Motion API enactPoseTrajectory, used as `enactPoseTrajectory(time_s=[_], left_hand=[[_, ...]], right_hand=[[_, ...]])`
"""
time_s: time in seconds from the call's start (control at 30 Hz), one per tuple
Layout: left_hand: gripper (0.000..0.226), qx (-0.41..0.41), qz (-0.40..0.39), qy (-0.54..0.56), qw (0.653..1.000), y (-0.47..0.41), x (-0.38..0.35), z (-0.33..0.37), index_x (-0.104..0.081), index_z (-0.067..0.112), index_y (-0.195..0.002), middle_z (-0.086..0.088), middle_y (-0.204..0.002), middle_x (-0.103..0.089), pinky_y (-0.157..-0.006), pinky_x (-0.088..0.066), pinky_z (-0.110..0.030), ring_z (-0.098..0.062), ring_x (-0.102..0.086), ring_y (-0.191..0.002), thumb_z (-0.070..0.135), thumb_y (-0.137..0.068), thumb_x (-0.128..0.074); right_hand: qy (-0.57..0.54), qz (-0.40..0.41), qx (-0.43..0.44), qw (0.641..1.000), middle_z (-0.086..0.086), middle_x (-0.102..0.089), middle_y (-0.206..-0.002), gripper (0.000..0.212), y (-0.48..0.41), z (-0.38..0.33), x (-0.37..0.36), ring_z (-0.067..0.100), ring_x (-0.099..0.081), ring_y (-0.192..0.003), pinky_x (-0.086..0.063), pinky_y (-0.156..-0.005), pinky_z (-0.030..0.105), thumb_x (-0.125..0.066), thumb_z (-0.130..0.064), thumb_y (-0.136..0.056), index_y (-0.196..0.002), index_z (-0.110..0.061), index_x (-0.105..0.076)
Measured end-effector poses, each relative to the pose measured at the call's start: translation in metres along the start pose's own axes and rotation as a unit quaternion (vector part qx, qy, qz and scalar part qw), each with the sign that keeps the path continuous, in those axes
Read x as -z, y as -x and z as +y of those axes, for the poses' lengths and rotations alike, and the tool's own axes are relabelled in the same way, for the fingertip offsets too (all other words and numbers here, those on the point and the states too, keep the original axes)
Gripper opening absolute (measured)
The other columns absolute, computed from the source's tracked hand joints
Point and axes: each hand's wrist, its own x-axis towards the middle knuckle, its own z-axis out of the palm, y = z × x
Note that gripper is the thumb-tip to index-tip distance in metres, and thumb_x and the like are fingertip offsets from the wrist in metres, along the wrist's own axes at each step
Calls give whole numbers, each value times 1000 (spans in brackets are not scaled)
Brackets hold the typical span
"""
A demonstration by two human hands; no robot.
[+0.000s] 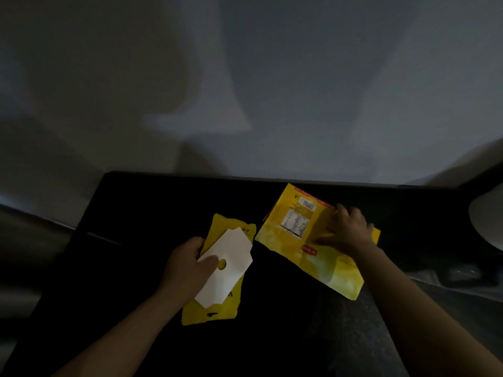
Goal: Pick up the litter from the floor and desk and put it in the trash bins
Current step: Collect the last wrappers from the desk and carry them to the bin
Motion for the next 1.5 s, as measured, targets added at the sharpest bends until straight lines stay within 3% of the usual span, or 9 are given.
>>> enactPoseTrajectory(time_s=[0.23,0.37,0.47,0.6,0.77,0.87,1.07,1.27,1.5], left_hand=[[19,0,6,4,1000,2,-9,5,-62,2,-106,-14,-101,-66,-80,-52,-41,-26,-61,-89,12,-89,-61],[23,1,10,27,1000,8,-12,7,-63,12,-111,-5,-101,-66,-78,-50,-36,-23,-61,-91,11,-88,-61],[20,-9,5,35,999,14,-9,12,-64,12,-109,-3,-97,-65,-75,-50,-34,-24,-61,-90,11,-88,-62],[8,-49,21,45,998,17,8,27,-62,20,-89,5,-83,-62,-60,-42,-23,-17,-59,-78,13,-87,-63],[9,-93,25,90,991,32,41,56,-63,4,-85,-9,-80,-65,-59,-44,-29,-21,-61,-71,13,-84,-64],[8,-148,23,125,981,52,64,78,-64,4,-83,-10,-78,-66,-57,-43,-28,-22,-62,-70,12,-83,-65],[34,-294,-6,181,938,110,116,143,-62,2,-79,-13,-73,-65,-53,-40,-28,-25,-63,-69,35,-68,-59],[7,-429,-9,203,880,169,146,210,-63,14,-78,0,-73,-66,-50,-43,-22,-9,-61,-68,18,-82,-68],[28,-499,-127,265,815,259,138,274,-66,13,-82,-2,-78,-70,-59,-51,-34,-14,-66,-71,37,-68,-64]], right_hand=[[-142,18,-63,988,12,-49,-119,69,43,-6,-14,26,-54,-103,-53,-85,41,-80,-39,-72,-126,-12,-48],[-243,55,-47,967,0,-59,-95,32,75,0,-12,11,-58,-75,-47,-56,23,-75,-26,-79,-103,-19,-55],[-291,79,-32,953,-5,-59,-84,15,100,-2,1,10,-61,-70,-54,-56,27,-68,-19,-85,-91,-24,-55],[-321,137,-1,937,-3,-62,-79,16,140,-13,33,10,-63,-67,-52,-54,23,-69,-16,-83,-82,-27,-57],[-347,275,25,896,-3,-61,-70,17,210,-33,78,2,-59,-63,-43,-47,15,-69,-15,-81,-74,-25,-57],[-358,350,20,865,2,-60,-65,16,258,-49,103,10,-57,-59,-44,-49,26,-69,-14,-78,-70,-19,-56],[-363,472,29,802,-1,-60,-63,17,357,-72,158,8,-56,-58,-42,-51,24,-67,-14,-79,-69,-17,-54],[-348,603,44,716,-1,-61,-60,14,459,-72,209,1,-54,-50,-39,-45,11,-68,-8,-80,-72,-16,-60],[-344,692,13,634,6,-66,-75,9,575,-35,223,27,-65,-73,-54,-69,43,-69,-11,-82,-79,-18,-63]])
